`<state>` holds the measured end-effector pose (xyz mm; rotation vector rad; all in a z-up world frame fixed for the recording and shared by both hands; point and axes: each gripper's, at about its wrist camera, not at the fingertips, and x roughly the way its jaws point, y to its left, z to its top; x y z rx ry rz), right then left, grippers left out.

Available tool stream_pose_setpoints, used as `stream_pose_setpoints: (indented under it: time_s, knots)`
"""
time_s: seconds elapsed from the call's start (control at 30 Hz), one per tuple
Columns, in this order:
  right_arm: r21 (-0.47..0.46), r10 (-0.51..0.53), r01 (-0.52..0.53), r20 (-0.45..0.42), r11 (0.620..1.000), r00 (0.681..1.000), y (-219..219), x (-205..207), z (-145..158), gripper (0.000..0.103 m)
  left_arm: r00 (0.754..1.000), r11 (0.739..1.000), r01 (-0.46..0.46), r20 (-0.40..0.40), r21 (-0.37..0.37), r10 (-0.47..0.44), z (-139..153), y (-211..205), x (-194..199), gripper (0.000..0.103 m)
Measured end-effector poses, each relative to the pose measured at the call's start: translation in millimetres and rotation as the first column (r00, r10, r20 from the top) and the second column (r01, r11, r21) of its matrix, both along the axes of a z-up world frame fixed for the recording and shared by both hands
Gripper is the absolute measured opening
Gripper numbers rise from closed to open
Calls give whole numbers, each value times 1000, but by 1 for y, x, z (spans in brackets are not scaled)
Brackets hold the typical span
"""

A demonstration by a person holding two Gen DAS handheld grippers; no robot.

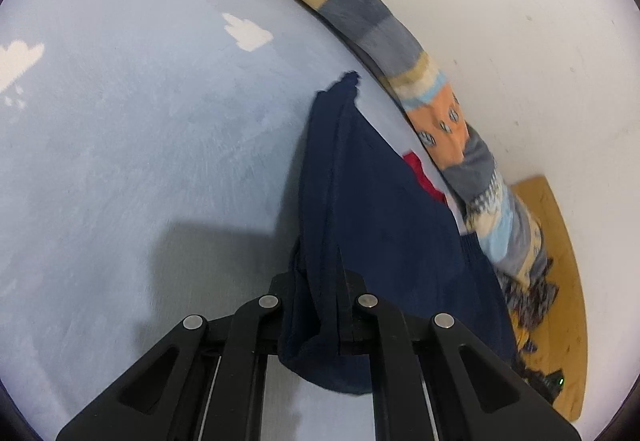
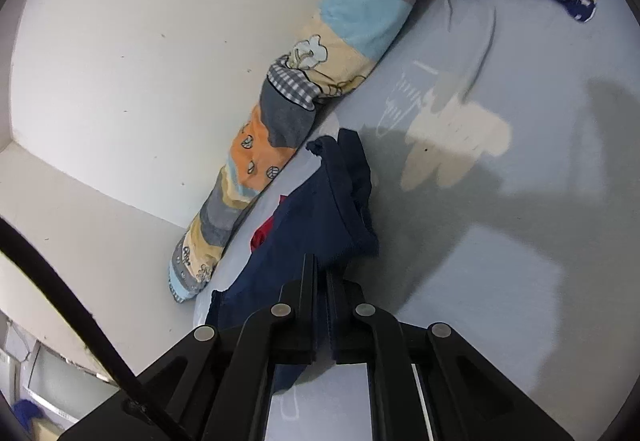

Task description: Fold large clothes

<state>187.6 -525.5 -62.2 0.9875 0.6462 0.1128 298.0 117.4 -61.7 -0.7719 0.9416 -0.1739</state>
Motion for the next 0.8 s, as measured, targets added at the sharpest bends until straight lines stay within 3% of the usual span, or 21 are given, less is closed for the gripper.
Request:
stream_pose_setpoints:
  time_s: [0.07,0.13,0.17,0.2,0.27,0.33,0.47,0.53,0.6,0.67,0.8]
  knots:
    - [33,18,-18,11,999,1000,-8,-10,1,2,1000,1000,18,-2,9,-18,2,0,-6,9]
    - [61,-55,56,-6,997,998,-18,-23,-3,5,1000,1000,21,-19,22,-21,-4,0,-8,9]
    - [121,-87,89,-21,989,996,-27,-28,-11,9,1000,1000,17,-26,16,-16,-7,1,-8,9]
    - [156,-106,111,-40,982,994,-33,-31,-17,34,999,1000,11,-37,8,-10,-10,2,-8,9]
    - [178,-150,167,-108,970,983,-43,-36,-34,61,999,1000,-9,-49,-27,7,-15,5,-8,9]
    - [202,-126,157,-159,967,979,-44,-31,-51,61,999,1000,-4,-43,-24,3,-14,5,-7,9]
    - [149,-70,110,-251,983,965,-26,-12,-77,59,999,1000,10,-45,-18,-11,-17,5,-4,9]
    - [135,-73,112,-261,985,963,-19,2,-87,47,999,1000,5,-54,-27,-7,-21,7,-3,9]
    - [168,-42,83,-231,982,972,-14,26,-99,12,998,999,-3,-60,-34,1,-24,7,-1,9]
    - [141,-27,55,-190,988,981,-9,45,-103,9,998,999,-16,-66,-47,13,-26,7,1,9]
    - [-31,-7,1,-202,1000,979,5,59,-83,5,999,1000,-12,-34,-5,12,-17,2,1,9]
